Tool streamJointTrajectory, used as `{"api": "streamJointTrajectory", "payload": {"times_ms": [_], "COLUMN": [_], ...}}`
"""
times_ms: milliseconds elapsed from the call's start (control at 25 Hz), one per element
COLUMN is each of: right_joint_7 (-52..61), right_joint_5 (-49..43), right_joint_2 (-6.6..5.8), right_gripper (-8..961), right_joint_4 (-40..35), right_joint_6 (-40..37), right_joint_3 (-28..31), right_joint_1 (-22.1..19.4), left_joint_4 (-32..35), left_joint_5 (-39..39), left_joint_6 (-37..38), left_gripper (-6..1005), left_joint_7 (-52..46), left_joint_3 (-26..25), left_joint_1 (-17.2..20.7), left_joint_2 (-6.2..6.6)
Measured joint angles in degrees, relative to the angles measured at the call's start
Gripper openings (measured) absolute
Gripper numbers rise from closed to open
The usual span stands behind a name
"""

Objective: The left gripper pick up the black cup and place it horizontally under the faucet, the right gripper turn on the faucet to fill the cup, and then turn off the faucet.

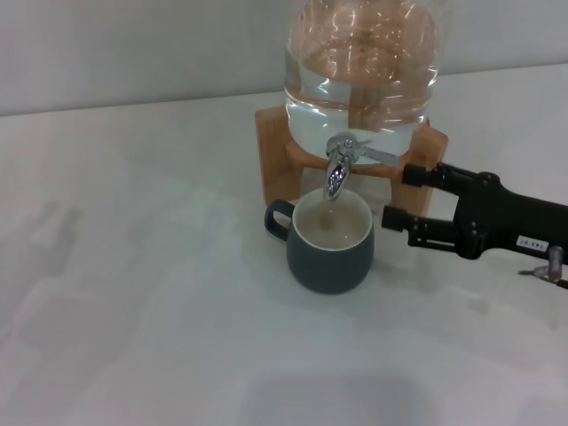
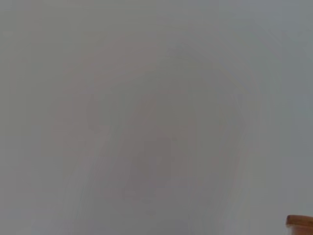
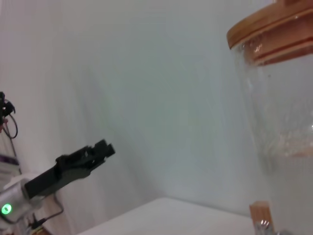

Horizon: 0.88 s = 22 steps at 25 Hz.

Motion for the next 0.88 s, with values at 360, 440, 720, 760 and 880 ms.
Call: {"api": "streamJointTrajectory", "payload": {"times_ms": [360,440,720,760,880], "right_joint_7": [-0.45,-0.45,-0.64,-0.65,-0.69], "right_joint_5": [1.79,1.89,2.55,2.57,2.72], "right_joint_2": [0.0,-0.01,0.0,0.0,0.0], "right_gripper": [854,854,854,854,854], "right_joint_4": [-0.13,-0.14,-1.39,-1.48,-1.61], "right_joint_6": [-3.67,-3.95,-3.82,-3.57,-2.7], "right_joint_3": [-0.65,-1.59,-5.53,-5.61,-5.78], "right_joint_1": [0.85,1.08,1.54,1.55,1.56], "left_joint_4": [0.22,0.24,0.63,0.62,0.66], "left_joint_5": [-0.21,-0.36,-1.6,-1.61,-1.61], "left_joint_6": [-0.46,-0.6,-0.61,-0.58,-0.43], "left_gripper": [396,396,395,395,395], "left_joint_7": [0.37,0.37,0.37,0.37,0.37], "left_joint_3": [0.05,-0.05,0.14,0.14,0.14], "left_joint_1": [0.25,0.11,0.39,0.45,0.57], "left_joint_2": [-0.16,-0.11,-0.15,-0.18,-0.29]}}
